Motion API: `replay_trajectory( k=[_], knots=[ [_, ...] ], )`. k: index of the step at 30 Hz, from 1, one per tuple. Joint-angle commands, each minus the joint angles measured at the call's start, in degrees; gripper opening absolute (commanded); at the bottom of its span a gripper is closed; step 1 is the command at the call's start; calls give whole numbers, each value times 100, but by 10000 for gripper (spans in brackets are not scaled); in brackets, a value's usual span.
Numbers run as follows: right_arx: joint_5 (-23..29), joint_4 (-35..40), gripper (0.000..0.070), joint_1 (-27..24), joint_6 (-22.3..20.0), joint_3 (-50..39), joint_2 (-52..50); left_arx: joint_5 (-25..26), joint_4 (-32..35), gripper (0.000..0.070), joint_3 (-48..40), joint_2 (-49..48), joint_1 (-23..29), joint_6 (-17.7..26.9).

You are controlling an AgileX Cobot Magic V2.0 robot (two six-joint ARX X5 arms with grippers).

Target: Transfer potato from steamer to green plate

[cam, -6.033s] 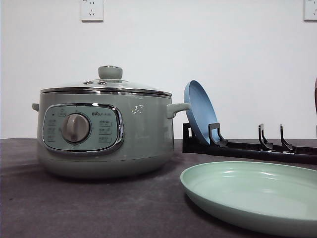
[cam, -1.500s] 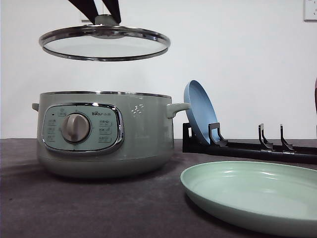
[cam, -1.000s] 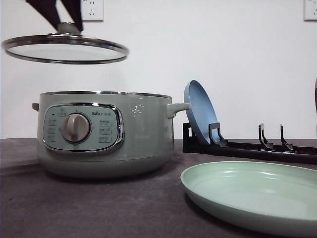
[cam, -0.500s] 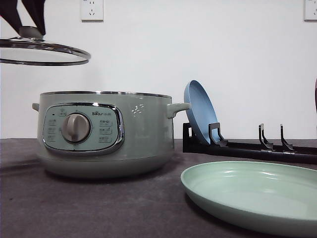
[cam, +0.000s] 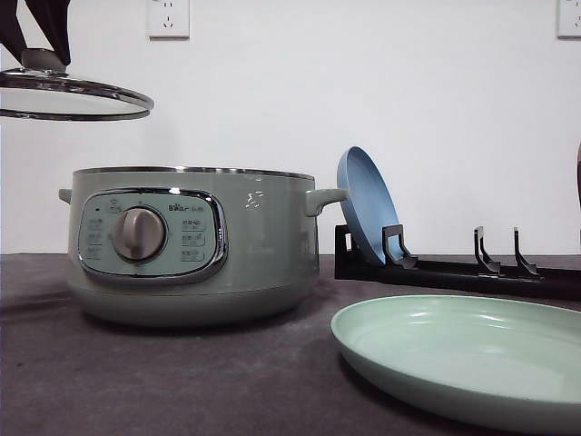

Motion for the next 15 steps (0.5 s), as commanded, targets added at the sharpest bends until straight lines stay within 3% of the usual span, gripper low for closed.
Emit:
replay_trajectory(
  k=[1,10,15],
  knots=[
    [-7,61,617,203,-345,447,590,48,181,0,260,-114,4,-13],
    [39,-445,616,986,-869,2839,3251,48,173,0,260,-114,4,-13],
    [455,-952,616,1339,-1328,4259,4548,48,185,0,260,-114,4,-13]
  ],
)
